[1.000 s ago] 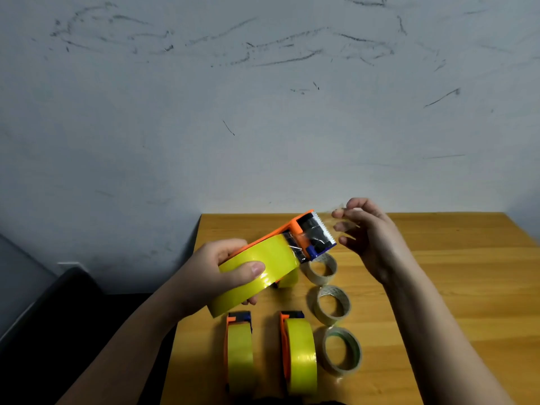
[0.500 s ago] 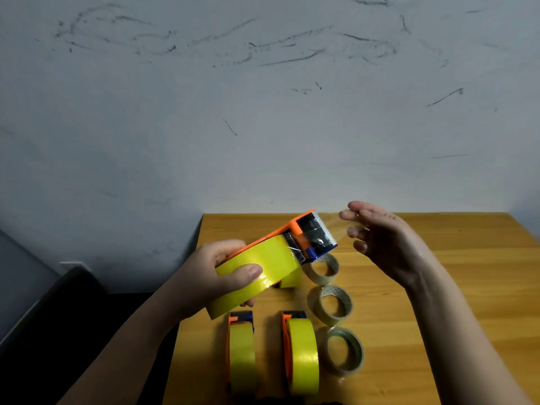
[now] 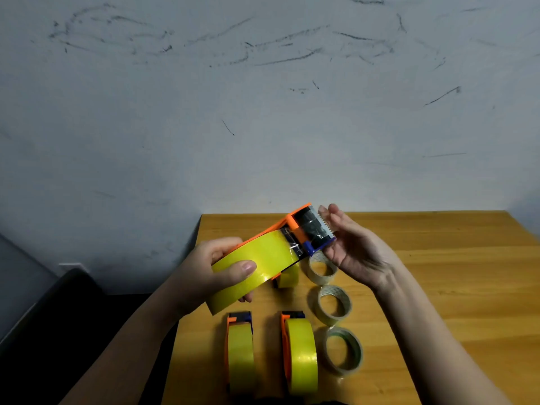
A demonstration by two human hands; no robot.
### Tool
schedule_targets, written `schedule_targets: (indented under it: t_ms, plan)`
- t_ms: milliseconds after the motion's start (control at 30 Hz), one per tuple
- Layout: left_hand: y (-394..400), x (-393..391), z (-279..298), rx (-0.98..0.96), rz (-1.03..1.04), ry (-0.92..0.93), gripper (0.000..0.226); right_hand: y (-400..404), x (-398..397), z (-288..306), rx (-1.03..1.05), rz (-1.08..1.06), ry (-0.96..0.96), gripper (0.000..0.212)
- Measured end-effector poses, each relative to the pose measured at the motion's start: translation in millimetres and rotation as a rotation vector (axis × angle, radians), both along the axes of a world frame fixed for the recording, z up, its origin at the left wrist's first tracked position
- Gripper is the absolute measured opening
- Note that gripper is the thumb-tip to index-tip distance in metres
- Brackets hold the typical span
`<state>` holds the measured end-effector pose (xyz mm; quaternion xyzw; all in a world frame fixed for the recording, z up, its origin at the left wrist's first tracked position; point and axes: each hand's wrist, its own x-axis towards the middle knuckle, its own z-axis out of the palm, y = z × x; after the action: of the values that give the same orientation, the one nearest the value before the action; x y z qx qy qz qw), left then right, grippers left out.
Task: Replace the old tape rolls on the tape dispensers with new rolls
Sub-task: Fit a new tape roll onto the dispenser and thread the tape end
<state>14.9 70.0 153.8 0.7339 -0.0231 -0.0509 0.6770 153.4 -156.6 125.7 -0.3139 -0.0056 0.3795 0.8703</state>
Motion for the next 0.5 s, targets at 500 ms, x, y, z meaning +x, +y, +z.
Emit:
schedule_targets:
  t_ms: [500]
  plan:
    - [4, 5, -4, -0.105, 0.072, 0.002, 0.071, 19, 1, -21, 0.076, 0.019, 0.014, 0.065]
